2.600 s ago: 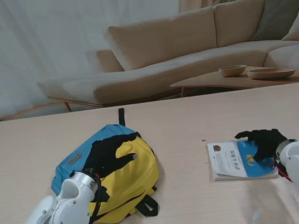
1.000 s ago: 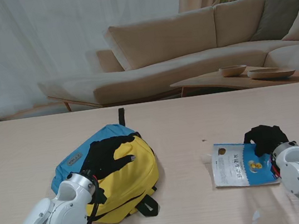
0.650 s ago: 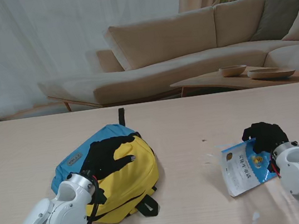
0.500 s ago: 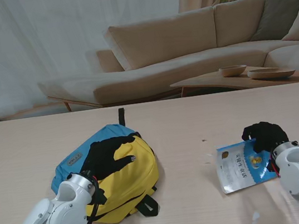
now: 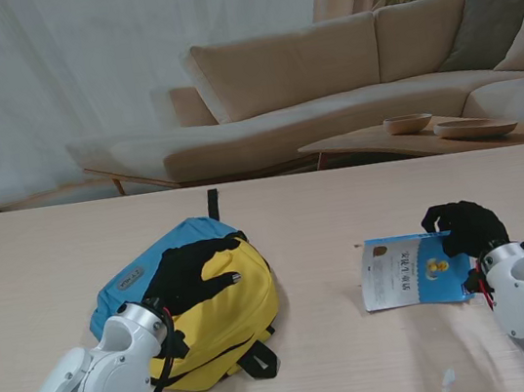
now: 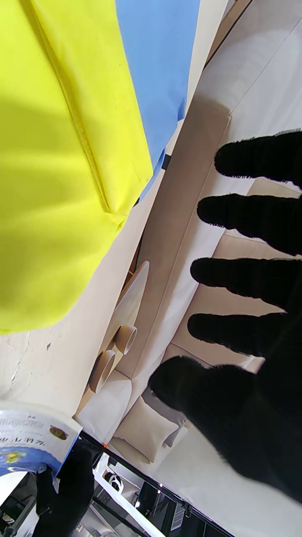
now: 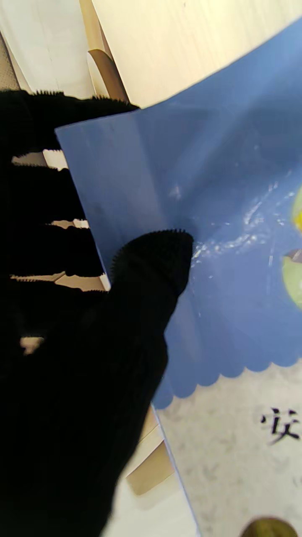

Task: Pack books into the school bag then zip close the school bag

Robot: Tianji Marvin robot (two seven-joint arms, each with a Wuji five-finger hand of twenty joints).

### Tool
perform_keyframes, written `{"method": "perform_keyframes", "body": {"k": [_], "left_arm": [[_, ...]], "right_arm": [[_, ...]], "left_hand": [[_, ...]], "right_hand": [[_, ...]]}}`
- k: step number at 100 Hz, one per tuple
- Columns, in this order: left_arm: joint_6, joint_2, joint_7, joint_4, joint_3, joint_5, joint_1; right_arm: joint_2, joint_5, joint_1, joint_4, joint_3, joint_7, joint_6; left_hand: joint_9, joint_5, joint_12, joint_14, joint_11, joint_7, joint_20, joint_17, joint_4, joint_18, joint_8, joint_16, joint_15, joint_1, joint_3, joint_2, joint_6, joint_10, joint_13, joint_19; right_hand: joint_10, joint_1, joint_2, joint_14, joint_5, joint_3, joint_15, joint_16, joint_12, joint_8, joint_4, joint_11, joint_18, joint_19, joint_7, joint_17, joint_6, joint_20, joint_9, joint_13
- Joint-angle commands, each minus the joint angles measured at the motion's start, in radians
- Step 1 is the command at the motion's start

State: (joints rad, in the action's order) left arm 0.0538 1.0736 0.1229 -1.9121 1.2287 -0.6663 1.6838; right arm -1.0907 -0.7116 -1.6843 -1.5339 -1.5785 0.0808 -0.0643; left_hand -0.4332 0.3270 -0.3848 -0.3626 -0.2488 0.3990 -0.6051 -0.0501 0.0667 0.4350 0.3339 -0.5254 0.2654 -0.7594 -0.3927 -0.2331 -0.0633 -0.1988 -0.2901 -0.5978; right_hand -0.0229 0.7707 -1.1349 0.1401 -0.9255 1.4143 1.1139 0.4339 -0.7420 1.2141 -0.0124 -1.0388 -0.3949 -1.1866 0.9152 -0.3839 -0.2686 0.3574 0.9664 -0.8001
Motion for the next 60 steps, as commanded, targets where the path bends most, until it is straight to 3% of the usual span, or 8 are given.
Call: {"method": "perform_keyframes", "body": {"k": [1,28,60], "left_arm": [[-0.005,0.003,0.023,-0.008,-0.003,0.01,0.0],[-0.016,0.003,0.032,0.001,-0.01,0.04,-0.017],[-0.046,0.006,0.041,0.034,-0.031,0.112,-0.061]], "right_arm": [[-0.012,0.006,-0.004,-0.029,0.0,-0.009,-0.01],[-0.027,0.09,0.005,-0.088,0.009,0.007,-0.007],[-0.046,0.146,0.042,-0.16,0.076,0.05,0.066]], "left_hand": [[-0.006,-0.012,-0.014,0.012,-0.003,0.006,0.0,-0.013,-0.034,-0.012,-0.015,-0.005,0.006,0.026,0.028,0.025,-0.007,-0.001,0.007,-0.016],[-0.003,-0.012,-0.013,0.011,-0.001,0.005,-0.001,-0.011,-0.034,-0.012,-0.013,-0.005,0.006,0.024,0.026,0.021,-0.009,0.0,0.007,-0.016],[0.005,-0.022,-0.012,0.017,-0.001,0.007,-0.004,-0.006,-0.027,-0.014,-0.01,-0.004,0.006,0.047,0.035,-0.011,-0.014,0.004,0.005,-0.021]], "right_hand": [[-0.068,0.029,0.16,0.058,-0.054,0.156,0.143,0.013,-0.106,0.107,0.019,-0.217,-0.027,-0.034,0.251,-0.006,-0.072,0.025,0.091,-0.072],[-0.077,0.047,0.164,0.076,-0.066,0.156,0.161,0.019,-0.132,0.125,0.024,-0.218,-0.03,-0.047,0.257,-0.01,-0.062,0.037,0.103,-0.082],[-0.082,0.05,0.153,0.085,-0.078,0.156,0.165,0.018,-0.139,0.135,0.041,-0.214,-0.042,-0.056,0.254,-0.028,-0.06,0.044,0.121,-0.103]]}}
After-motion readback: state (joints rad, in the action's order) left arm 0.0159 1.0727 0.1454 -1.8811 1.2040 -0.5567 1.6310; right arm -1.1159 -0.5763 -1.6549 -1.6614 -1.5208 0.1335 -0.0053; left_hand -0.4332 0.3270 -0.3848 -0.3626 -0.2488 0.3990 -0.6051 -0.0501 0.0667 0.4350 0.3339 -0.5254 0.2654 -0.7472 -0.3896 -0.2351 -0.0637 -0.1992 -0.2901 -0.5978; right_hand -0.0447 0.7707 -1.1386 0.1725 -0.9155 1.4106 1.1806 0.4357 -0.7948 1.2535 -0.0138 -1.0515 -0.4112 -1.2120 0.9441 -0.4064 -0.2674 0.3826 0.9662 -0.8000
